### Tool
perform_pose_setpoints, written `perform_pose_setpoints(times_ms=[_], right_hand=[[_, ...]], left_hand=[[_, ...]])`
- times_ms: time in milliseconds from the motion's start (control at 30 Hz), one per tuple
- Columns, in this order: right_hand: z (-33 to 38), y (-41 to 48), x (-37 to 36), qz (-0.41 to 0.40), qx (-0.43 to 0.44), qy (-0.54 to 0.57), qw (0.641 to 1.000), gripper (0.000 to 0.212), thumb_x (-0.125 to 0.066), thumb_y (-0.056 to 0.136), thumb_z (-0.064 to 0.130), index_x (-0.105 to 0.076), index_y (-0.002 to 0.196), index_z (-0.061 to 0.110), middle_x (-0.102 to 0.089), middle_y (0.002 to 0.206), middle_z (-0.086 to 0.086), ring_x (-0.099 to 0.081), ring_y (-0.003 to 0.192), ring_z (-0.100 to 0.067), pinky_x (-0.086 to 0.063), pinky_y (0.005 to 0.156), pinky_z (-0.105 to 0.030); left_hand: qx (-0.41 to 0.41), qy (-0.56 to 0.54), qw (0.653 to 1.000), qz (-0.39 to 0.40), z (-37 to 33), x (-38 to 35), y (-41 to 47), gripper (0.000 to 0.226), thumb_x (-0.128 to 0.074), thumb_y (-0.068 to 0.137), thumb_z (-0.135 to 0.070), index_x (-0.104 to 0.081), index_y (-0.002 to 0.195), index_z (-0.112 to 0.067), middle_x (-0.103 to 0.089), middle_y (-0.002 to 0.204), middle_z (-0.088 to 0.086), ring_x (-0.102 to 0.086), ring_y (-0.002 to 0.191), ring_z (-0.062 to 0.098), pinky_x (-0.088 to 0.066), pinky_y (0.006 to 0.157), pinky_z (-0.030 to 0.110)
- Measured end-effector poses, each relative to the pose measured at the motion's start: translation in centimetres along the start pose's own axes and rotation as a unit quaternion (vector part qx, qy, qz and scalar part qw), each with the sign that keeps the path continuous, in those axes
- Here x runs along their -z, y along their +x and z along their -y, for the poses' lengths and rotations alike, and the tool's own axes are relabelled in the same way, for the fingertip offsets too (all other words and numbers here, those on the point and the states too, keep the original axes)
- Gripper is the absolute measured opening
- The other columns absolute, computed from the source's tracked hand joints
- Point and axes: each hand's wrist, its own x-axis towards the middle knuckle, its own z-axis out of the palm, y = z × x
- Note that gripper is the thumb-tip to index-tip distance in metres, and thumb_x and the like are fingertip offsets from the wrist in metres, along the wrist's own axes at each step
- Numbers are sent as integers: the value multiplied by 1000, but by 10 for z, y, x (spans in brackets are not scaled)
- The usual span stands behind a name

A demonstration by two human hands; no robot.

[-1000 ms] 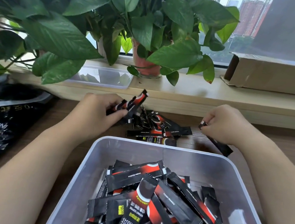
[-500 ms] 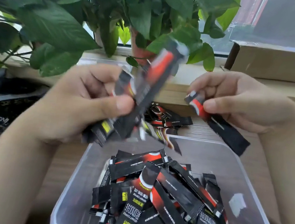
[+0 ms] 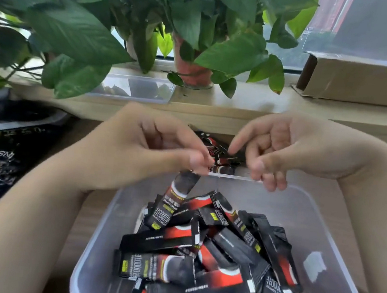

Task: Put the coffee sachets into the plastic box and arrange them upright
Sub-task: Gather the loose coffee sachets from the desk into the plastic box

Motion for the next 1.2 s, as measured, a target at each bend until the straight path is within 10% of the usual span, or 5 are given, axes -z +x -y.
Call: perform_pose_setpoints(times_ms=[200, 367, 633, 900, 1200], right_hand=[[-19, 16, 9, -240, 43, 77, 967, 13, -66, 88, -1, -70, 86, 11, -61, 62, -4, -52, 49, -12, -41, 40, -17], [-46, 35, 9, -363, 23, -4, 932, 13, -75, 84, 9, -74, 85, 22, -73, 83, -2, -66, 81, -9, -55, 73, -22], [-85, 63, -3, -201, -19, -269, 942, 83, -87, 61, 54, -55, 136, 38, -49, 139, 24, -41, 128, 10, -25, 100, -5], [-93, 74, -4, -261, 4, -266, 928, 52, -87, 67, 44, -72, 116, 36, -68, 113, 28, -59, 106, 14, -41, 96, -8], [-95, 54, 2, -349, 30, -256, 901, 16, -79, 80, 14, -80, 92, 24, -74, 96, 16, -65, 93, 2, -42, 88, -7]], left_hand=[[64, -27, 991, -112, 18, 13, 11, 15, -58, 88, 14, -69, 89, 4, -78, 87, 16, -77, 77, 25, -64, 70, 33], [81, 129, 964, -216, 56, 17, 24, 27, -63, 87, 6, -77, 82, -17, -78, 85, 2, -71, 79, 31, -57, 75, 39], [146, 299, 943, -15, 122, 27, 38, 86, -70, 40, -86, -44, 121, -73, -24, 161, -7, -17, 150, 17, -16, 122, 41], [106, 321, 936, -104, 125, 26, 43, 50, -89, 66, -40, -74, 114, -33, -63, 127, -14, -56, 115, -2, -33, 97, 4], [0, 331, 924, -192, 124, 27, 37, 19, -81, 80, -17, -81, 97, -26, -74, 92, -15, -65, 82, -8, -52, 78, 15]])
